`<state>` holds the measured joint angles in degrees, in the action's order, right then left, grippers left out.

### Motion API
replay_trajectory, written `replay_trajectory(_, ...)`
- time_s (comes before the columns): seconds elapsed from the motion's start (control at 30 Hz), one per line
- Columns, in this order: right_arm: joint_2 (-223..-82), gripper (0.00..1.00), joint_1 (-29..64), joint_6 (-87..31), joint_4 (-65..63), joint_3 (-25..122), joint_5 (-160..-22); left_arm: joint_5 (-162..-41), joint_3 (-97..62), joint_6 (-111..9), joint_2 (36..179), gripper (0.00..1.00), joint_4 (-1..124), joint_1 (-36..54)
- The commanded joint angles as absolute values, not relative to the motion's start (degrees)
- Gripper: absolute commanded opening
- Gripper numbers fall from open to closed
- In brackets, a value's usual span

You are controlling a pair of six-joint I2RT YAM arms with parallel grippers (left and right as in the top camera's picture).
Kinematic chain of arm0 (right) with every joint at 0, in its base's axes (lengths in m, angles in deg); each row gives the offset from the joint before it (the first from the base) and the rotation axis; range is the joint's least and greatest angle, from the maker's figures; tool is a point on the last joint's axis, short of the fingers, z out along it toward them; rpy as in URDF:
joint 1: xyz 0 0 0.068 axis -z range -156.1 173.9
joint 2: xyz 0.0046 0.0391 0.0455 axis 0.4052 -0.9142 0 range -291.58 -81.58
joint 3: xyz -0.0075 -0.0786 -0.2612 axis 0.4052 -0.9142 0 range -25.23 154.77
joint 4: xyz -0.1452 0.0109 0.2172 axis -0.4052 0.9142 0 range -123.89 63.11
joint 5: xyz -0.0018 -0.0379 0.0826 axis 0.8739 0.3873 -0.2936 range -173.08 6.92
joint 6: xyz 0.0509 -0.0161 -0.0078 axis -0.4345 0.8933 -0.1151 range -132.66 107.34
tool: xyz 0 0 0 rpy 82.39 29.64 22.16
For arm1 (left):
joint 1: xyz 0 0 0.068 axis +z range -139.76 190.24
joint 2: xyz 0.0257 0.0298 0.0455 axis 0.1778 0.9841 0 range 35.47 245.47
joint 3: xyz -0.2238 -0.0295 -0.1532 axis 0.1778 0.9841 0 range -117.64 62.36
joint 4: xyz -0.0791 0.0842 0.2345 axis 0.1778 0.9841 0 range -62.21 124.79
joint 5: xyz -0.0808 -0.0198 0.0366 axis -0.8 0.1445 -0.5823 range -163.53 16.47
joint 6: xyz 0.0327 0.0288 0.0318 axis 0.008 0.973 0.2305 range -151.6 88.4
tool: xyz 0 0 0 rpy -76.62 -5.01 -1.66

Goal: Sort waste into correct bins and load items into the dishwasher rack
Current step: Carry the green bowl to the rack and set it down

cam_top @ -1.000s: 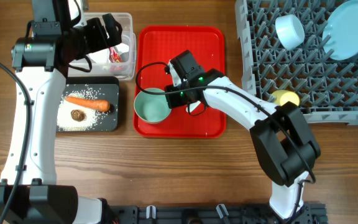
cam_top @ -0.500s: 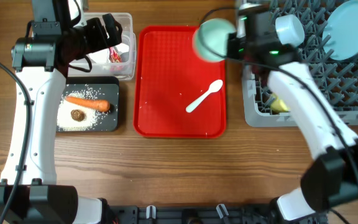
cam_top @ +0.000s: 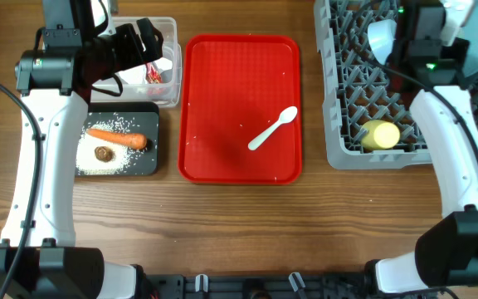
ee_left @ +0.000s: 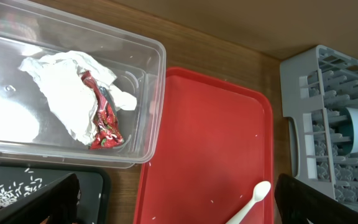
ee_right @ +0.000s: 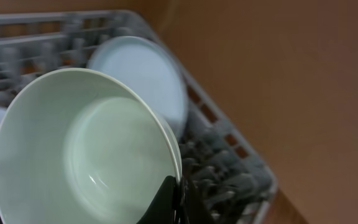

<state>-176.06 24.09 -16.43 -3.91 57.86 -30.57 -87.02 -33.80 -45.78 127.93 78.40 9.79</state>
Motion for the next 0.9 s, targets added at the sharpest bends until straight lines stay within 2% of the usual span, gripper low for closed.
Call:
replay_trajectory(0.0, -176.9, 0.04, 27.2, -15.6, -4.5, 58.7, -26.6, -86.9, -33.9, -45.6, 128.3, 1.00, 78.2, 10.1)
replay_trajectory(0.2, -183.2, 0.04, 28.2, -3.7, -7.5, 58.7, -27.6, -86.9, -33.9, -45.6, 128.3, 1.00, 78.2, 10.1)
replay_trajectory(0.5, -185.0, 0.04, 26.4, -3.4, -4.3, 58.6, -27.3, -86.9, -33.9, -45.6, 128.3, 1.00, 78.2, 10.1)
replay_trajectory(0.87, -186.2, 0.04, 24.4, 7.0, -8.2, 58.6, -18.5, -86.9, -33.9, -45.6, 128.3, 1.00, 78.2, 10.1)
